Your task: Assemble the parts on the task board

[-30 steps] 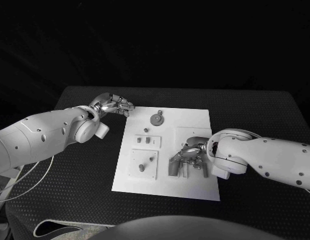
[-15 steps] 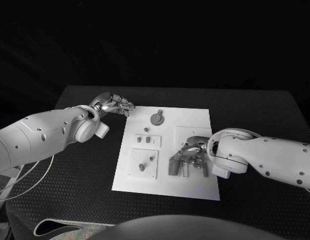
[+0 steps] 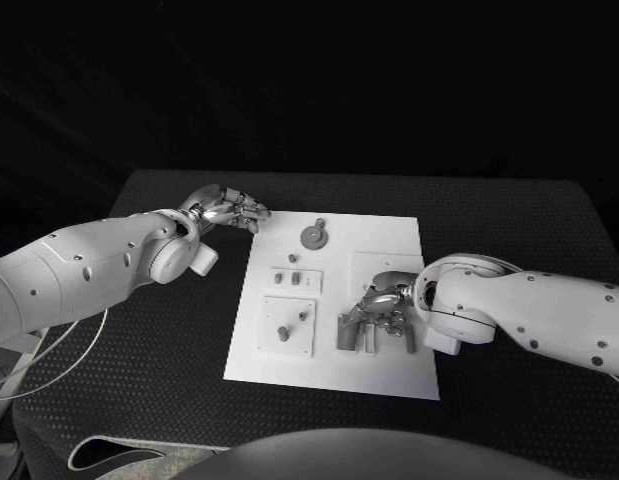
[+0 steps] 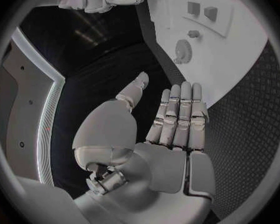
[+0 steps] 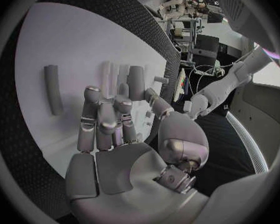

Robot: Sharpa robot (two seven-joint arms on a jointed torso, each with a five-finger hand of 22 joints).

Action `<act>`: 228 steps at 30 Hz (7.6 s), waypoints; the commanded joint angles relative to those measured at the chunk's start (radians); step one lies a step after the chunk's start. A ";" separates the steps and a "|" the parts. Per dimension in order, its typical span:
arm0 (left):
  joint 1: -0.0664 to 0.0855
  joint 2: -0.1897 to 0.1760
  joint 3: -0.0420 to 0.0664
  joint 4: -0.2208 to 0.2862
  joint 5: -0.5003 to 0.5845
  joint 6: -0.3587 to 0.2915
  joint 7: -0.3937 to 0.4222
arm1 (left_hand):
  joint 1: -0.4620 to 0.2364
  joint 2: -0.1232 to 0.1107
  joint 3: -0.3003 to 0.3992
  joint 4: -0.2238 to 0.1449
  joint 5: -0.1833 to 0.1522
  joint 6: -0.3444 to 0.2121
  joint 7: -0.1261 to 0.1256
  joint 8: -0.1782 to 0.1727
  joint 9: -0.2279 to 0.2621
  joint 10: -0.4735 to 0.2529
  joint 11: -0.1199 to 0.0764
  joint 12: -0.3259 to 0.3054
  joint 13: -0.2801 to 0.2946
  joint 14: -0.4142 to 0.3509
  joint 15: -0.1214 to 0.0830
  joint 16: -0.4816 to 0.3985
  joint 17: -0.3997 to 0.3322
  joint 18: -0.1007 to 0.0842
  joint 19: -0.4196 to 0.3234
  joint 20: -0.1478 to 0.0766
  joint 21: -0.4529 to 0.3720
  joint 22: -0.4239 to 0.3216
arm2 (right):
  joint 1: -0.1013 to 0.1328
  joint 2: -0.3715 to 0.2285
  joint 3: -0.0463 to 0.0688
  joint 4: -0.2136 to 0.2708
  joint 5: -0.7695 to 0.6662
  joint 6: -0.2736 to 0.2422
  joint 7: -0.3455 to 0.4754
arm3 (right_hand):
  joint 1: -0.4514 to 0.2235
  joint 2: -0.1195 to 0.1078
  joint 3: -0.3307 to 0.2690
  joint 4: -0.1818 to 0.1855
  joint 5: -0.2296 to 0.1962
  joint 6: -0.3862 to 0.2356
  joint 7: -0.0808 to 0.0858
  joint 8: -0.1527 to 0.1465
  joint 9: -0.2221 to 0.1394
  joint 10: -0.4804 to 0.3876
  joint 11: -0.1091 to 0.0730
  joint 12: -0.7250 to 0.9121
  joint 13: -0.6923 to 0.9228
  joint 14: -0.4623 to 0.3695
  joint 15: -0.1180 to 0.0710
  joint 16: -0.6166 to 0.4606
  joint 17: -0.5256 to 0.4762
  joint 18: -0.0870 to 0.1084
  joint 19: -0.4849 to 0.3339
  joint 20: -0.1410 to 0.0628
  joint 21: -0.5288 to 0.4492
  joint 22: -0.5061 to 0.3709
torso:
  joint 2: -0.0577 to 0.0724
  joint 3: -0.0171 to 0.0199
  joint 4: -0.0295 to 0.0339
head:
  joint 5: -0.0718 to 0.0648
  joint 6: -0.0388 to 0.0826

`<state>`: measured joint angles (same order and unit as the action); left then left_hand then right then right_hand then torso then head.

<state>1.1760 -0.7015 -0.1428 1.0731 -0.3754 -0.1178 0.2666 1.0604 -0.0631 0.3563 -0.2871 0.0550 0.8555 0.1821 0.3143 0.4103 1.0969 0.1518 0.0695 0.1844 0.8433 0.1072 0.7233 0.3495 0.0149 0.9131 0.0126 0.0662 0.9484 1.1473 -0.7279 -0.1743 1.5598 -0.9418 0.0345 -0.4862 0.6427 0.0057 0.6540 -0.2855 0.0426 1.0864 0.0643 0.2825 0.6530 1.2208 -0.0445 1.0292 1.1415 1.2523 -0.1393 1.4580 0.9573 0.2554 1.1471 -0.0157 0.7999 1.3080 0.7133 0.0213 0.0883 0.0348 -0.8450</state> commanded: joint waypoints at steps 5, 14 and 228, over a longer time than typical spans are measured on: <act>0.000 0.003 0.000 -0.001 0.006 0.023 0.001 | -0.010 -0.002 -0.006 -0.001 0.002 -0.005 0.001 0.003 -0.002 -0.008 0.002 -0.001 -0.002 0.000 0.005 -0.004 0.002 0.016 -0.010 -0.001 0.001 -0.002 | -0.005 0.016 -0.002 0.002 -0.001 0.014 0.030 | -0.003 -0.021 -0.012 0.011 0.007 0.004 0.001 -0.009 0.000 0.000 0.000 0.003 -0.002 -0.002 -0.004 0.004 -0.005 0.006 -0.003 0.000 0.002 0.016 | 0.001 0.0005 -0.0009 | 0.000 0.000; 0.000 0.002 0.000 -0.001 0.006 0.024 -0.001 | -0.010 -0.002 -0.006 -0.001 0.002 -0.005 0.001 0.003 -0.002 -0.008 0.003 -0.001 -0.002 0.000 0.005 -0.004 0.002 0.016 -0.010 0.000 0.001 -0.002 | -0.005 0.014 -0.002 0.000 -0.022 -0.017 0.030 | -0.024 -0.067 -0.015 0.037 0.007 0.002 0.002 -0.013 -0.001 -0.002 0.000 0.001 -0.004 -0.004 -0.005 0.002 -0.011 0.006 -0.001 0.000 -0.002 0.013 | 0.000 0.0001 0.0006 | -0.001 -0.001; 0.000 -0.020 -0.004 0.013 -0.013 0.031 -0.016 | -0.019 0.005 -0.005 0.002 0.002 -0.020 0.008 -0.002 -0.007 -0.017 0.006 0.001 -0.006 0.002 0.006 -0.013 0.019 0.017 -0.010 0.001 0.004 -0.007 | 0.025 -0.188 0.015 0.068 -0.324 0.142 -0.025 | 0.096 -0.144 -0.051 0.148 0.007 0.008 0.000 -0.017 0.039 0.075 -0.001 0.185 0.118 0.068 -0.004 0.044 0.089 0.006 0.033 -0.016 0.006 0.016 | 0.000 0.0015 -0.0009 | -0.039 0.003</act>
<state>1.1759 -0.7230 -0.1469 1.0837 -0.3964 -0.0973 0.2354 1.0489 -0.0595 0.3541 -0.2849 0.0550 0.8413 0.1890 0.3143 0.4046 1.0854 0.1577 0.0695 0.1795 0.8433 0.1071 0.7156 0.3670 0.0149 0.9060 0.0126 0.0662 0.9428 1.1756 -0.9179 -0.1589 1.6299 -1.2377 0.1414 -0.4874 0.7440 -0.1374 0.6044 -0.1414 0.0534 1.0883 0.0665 0.2584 0.6906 1.2908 -0.0428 1.2112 1.2588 1.3124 -0.1421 1.4984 1.0463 0.2466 1.1775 -0.0288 0.7998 1.3073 0.7139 0.0232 0.0866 -0.0041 -0.8411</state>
